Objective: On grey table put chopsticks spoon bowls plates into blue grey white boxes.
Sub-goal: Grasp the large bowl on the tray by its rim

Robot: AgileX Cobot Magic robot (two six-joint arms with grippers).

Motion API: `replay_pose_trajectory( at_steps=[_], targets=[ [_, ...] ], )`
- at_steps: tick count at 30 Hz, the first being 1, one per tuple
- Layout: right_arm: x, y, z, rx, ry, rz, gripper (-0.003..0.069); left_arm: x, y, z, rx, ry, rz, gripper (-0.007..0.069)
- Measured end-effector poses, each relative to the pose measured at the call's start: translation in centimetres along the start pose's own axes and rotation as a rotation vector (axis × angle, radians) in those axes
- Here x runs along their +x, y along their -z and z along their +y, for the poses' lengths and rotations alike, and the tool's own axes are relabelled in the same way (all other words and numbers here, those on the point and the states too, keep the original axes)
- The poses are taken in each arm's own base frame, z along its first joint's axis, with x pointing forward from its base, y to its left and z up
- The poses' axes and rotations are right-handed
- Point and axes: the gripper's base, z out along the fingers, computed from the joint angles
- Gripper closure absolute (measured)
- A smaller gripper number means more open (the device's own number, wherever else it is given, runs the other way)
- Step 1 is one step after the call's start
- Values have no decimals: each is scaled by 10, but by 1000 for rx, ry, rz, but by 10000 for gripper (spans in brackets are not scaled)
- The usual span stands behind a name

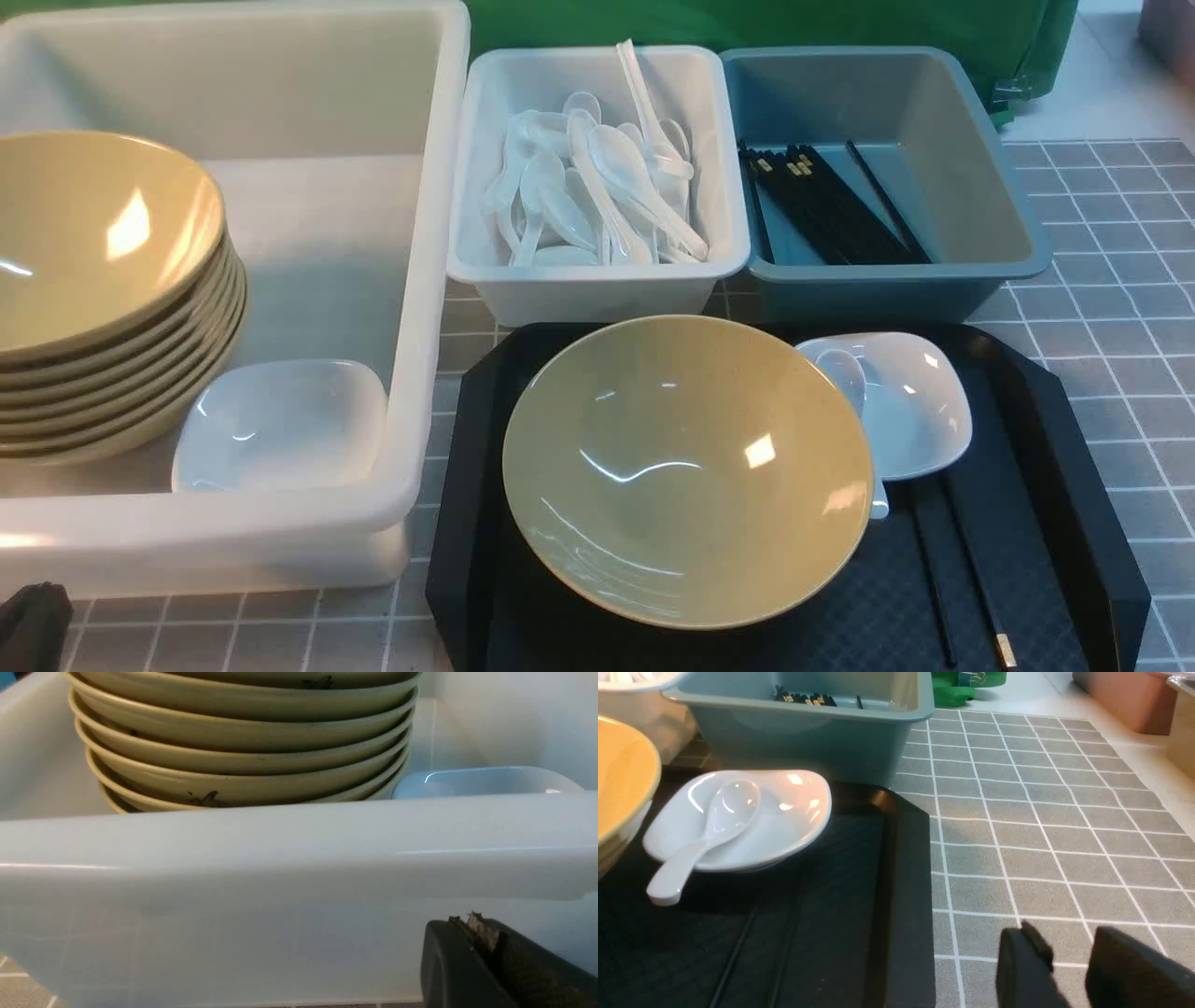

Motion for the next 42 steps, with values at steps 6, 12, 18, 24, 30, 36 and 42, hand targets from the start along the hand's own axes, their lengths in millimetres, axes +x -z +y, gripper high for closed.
replay_pose_trajectory(
  at_steps=[6,12,18,24,30,36,42],
  targets=[
    [0,0,0,0,0,0,421,0,0,0,0,0,0,632],
    [0,0,0,0,0,0,421,0,0,0,0,0,-1,632],
    [0,0,0,0,0,0,421,0,0,0,2,6,-1,632],
    [0,0,0,0,0,0,421,0,0,0,2,6,-1,632],
    [0,0,0,0,0,0,421,0,0,0,2,6,-5,632],
    [-5,0,0,0,0,-51,421,-10,0,0,-4,6,-108,632],
    [-40,9,0,0,0,-454,421,-42,10,2,-23,6,-485,632]
  ],
)
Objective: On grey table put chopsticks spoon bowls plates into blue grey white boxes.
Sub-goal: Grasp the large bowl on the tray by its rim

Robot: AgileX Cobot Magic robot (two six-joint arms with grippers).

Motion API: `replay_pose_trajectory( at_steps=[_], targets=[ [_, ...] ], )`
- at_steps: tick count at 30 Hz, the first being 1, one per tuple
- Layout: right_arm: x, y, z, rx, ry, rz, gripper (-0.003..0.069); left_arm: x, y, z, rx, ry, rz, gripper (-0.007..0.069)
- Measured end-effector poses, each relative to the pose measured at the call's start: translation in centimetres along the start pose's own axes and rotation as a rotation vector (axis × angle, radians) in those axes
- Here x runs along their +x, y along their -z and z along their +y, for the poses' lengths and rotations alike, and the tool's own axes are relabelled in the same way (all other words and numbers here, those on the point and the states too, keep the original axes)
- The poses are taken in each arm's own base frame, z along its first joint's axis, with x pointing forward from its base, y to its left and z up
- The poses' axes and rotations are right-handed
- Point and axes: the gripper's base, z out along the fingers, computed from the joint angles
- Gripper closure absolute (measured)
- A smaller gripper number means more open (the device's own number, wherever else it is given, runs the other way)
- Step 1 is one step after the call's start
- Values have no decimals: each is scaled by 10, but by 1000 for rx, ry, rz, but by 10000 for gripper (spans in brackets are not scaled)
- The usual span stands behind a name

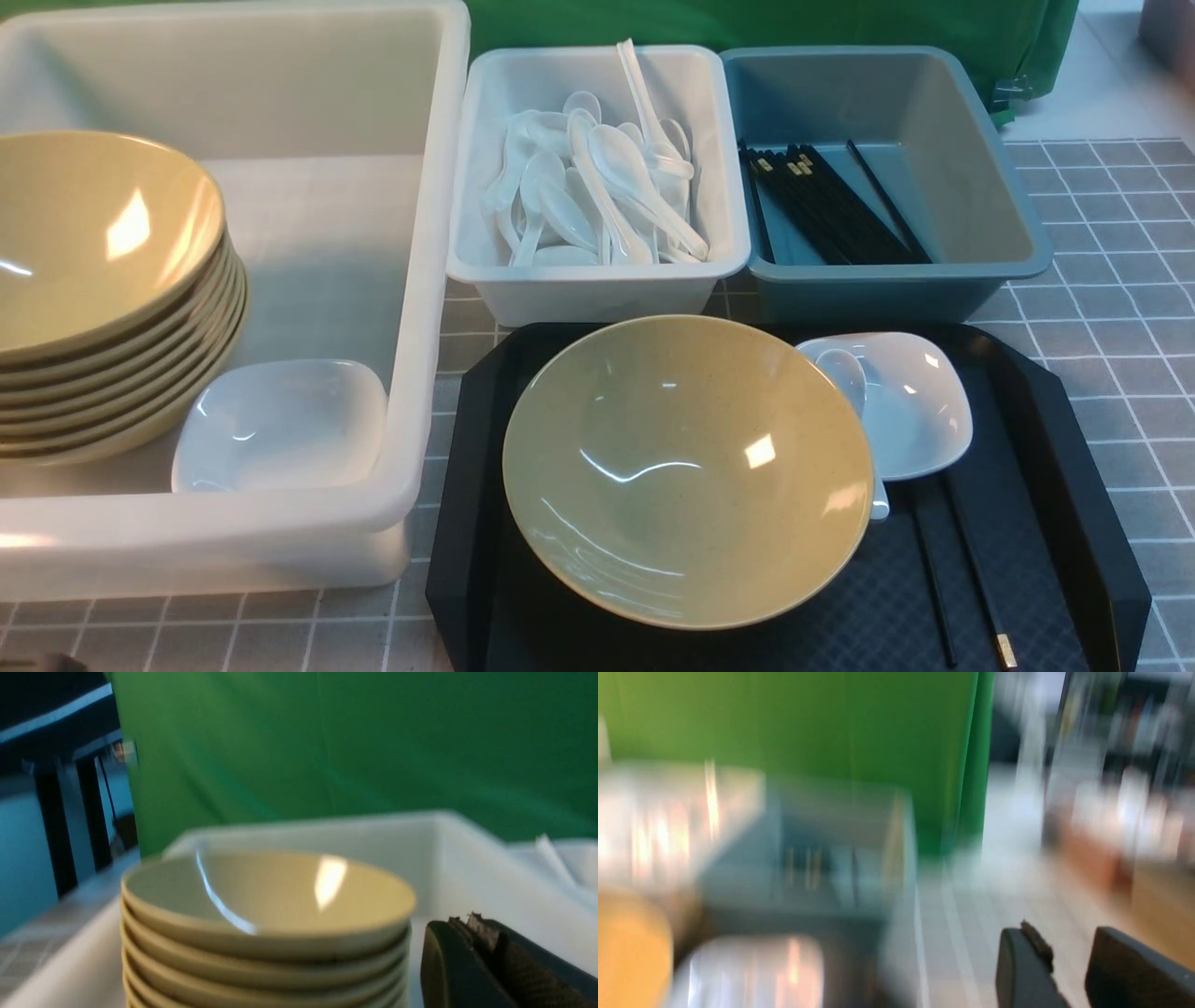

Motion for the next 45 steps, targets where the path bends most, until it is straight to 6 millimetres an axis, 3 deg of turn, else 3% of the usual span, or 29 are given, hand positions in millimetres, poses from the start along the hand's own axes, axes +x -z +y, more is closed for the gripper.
replay_pose_trajectory(
  at_steps=[5,7,10,12,14,16,17,18,19,20,23,25,26,28,29,32,33,35,36,40,42,43,45],
  targets=[
    [-33,6,0,-11,-58,-371,421,-21,3,1,-9,23,-237,632],
    [-48,14,-1,-37,-159,-553,421,-32,6,2,-2,120,-362,632],
    [-58,21,-3,-70,-281,-686,421,-41,10,3,23,241,-468,632],
    [-58,20,-3,-66,-300,-681,421,-48,10,3,43,286,-475,632],
    [-65,17,-4,-51,-275,-625,423,-72,8,2,60,275,-465,632],
    [-79,15,-4,-38,-245,-584,432,-106,5,2,66,238,-461,632],
    [-82,14,-4,-32,-230,-557,440,-112,3,2,64,228,-442,632],
    [-106,12,-5,-15,-177,-507,472,-150,-6,3,57,172,-413,632],
    [-111,11,-6,-11,-162,-491,482,-153,-7,3,57,164,-409,632],
    [-134,5,-7,8,-82,-395,547,-179,-26,4,51,139,-376,632],
    [-150,-9,-7,16,-18,-264,613,-193,-61,5,47,146,-298,632],
    [-152,-15,-7,16,2,-208,623,-192,-78,5,42,165,-233,632],
    [-148,-29,-7,11,25,-88,626,-186,-110,6,19,227,-47,632],
    [-140,-36,-7,5,29,3,626,-182,-124,5,7,248,64,632],
    [-127,-45,-6,-4,31,137,626,-174,-139,2,0,254,240,632],
    [-86,-55,-4,-34,42,556,626,-163,-161,-21,99,154,591,632],
    [-83,-56,-4,-37,43,585,626,-162,-163,-24,117,143,628,632],
    [-54,-58,-1,-82,51,803,626,-151,-175,-56,303,42,840,632],
    [-51,-58,0,-90,50,816,626,-151,-177,-60,328,33,861,632],
    [-30,-62,15,-227,47,852,626,-125,-203,-111,515,4,1039,631],
    [-28,-63,21,-284,46,830,626,-114,-215,-134,575,-44,1078,616],
    [-28,-63,21,-285,49,828,626,-112,-215,-136,580,-52,1088,616],
    [-30,-64,26,-320,48,799,626,-99,-228,-162,629,-160,1128,568]
  ],
)
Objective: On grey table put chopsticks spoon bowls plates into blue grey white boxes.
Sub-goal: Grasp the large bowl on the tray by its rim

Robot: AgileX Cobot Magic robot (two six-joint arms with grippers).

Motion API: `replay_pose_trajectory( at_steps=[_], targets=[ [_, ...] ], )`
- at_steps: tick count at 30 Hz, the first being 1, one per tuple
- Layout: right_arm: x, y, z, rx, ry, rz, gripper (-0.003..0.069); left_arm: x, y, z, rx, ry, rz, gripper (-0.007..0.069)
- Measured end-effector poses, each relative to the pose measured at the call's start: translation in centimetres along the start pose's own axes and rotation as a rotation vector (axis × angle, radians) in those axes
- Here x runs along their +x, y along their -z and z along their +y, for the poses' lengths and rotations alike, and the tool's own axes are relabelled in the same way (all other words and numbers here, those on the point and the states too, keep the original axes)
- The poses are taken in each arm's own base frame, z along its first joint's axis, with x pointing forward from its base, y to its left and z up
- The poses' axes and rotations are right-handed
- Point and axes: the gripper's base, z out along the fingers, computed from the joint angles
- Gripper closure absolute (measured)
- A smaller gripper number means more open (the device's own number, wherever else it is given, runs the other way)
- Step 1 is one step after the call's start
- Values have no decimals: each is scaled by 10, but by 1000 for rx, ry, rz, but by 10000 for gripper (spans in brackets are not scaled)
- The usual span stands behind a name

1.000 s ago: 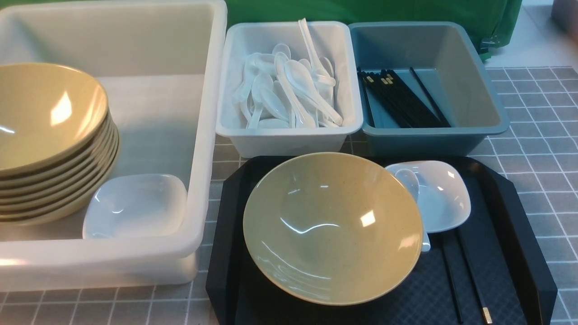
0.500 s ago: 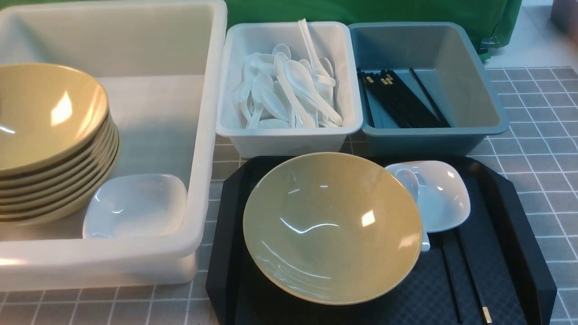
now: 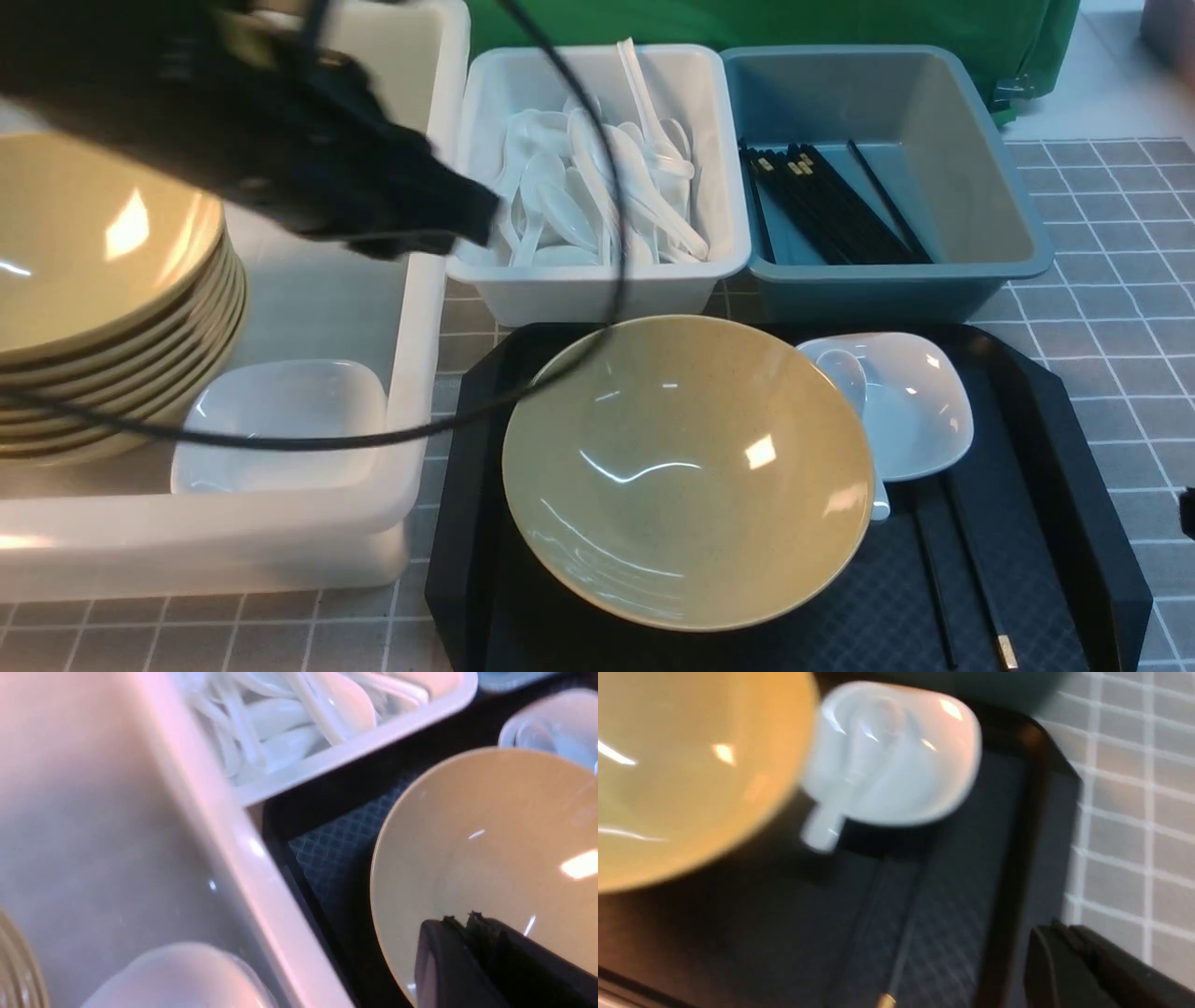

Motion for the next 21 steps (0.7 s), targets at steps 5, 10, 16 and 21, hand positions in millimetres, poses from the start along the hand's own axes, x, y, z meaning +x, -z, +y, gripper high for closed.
replay_pose_trajectory(
  at_steps=[5,10,16,21],
  targets=[
    [-1,0,3,-18,22,-15,626,-14,-57,-17,-59,-154,173,354],
    [-1,0,3,-20,19,-16,626,-12,-112,-16,-94,-193,294,179],
    [-3,0,3,-18,16,-29,624,3,-169,-16,-90,-209,420,140],
    [-3,0,3,-18,15,-30,624,14,-195,-25,-28,-162,476,204]
  ],
)
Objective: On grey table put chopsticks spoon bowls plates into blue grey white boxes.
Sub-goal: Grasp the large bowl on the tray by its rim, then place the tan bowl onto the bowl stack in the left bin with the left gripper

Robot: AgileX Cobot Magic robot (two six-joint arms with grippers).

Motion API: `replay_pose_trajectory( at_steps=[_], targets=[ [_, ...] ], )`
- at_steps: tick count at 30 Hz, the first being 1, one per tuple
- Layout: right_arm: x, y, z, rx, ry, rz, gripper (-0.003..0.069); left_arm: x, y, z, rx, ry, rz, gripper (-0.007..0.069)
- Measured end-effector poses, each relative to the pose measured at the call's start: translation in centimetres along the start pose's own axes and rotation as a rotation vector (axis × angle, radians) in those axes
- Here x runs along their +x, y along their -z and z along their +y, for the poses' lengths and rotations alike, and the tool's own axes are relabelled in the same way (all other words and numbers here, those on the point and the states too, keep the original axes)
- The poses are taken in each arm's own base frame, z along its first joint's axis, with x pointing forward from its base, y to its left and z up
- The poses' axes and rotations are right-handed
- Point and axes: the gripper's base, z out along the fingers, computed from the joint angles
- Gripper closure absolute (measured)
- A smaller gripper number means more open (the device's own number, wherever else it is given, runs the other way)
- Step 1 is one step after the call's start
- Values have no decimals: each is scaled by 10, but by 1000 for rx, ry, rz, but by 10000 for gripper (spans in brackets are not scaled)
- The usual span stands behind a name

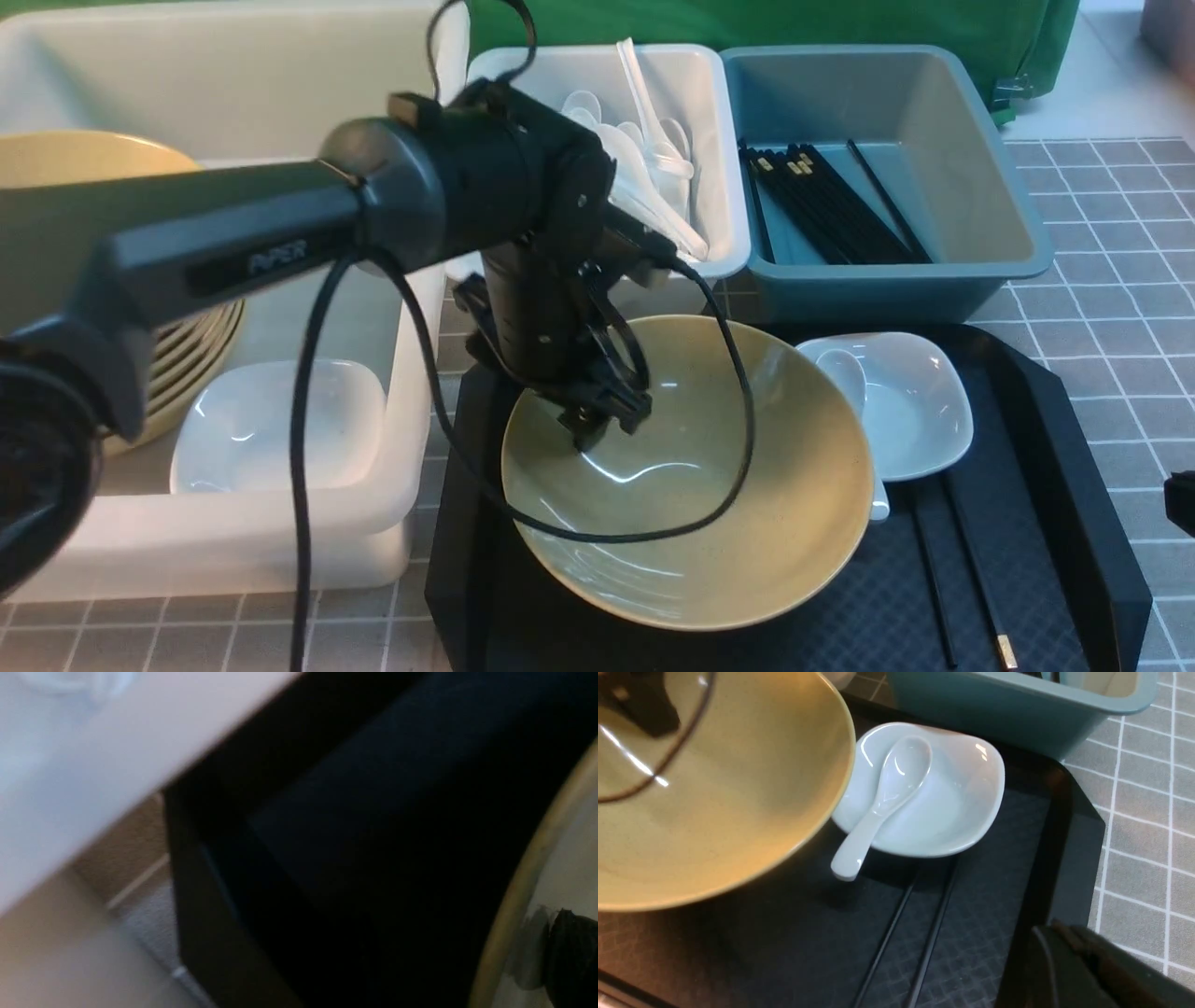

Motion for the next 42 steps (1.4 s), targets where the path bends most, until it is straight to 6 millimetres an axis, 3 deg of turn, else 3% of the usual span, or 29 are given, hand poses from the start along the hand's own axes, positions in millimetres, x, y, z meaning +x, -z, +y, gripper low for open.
replay_pose_trajectory(
  at_steps=[4,8,12,17,19,20,23,24,25,26,27,30,31,33,38,42],
  targets=[
    [0,0,0,0,0,0,624,-2,-1,-4,33,21,-4,319],
    [0,0,0,-1,-3,0,624,-3,24,-5,67,42,-32,466],
    [0,0,0,-2,-3,4,624,0,71,-6,73,-6,-103,606],
    [2,0,1,-9,-3,26,624,17,150,9,64,-36,-292,618],
    [3,0,1,-10,-3,29,624,38,198,26,79,23,-424,620],
    [3,0,1,-10,-3,29,624,39,198,28,80,30,-425,620],
    [3,0,1,-10,-3,29,624,96,266,73,-12,190,-614,623],
    [3,0,1,-10,-3,29,624,99,269,76,-25,203,-622,623],
    [3,0,1,-10,-3,29,624,131,290,99,-117,316,-666,623],
    [3,0,1,-10,-3,29,624,139,294,105,-143,350,-673,623],
    [3,0,1,-12,-6,31,624,169,306,123,-243,474,-691,623],
    [3,0,2,-20,-19,29,624,220,305,159,-421,754,-675,623],
    [3,0,2,-21,-21,29,624,223,302,161,-428,771,-662,623],
    [2,0,2,-25,-28,28,624,248,277,182,-459,927,-639,622],
    [2,0,7,-61,-10,22,624,257,191,215,-376,1100,-645,622],
    [2,0,10,-80,-2,22,624,258,164,228,-391,1094,-599,592]
  ],
)
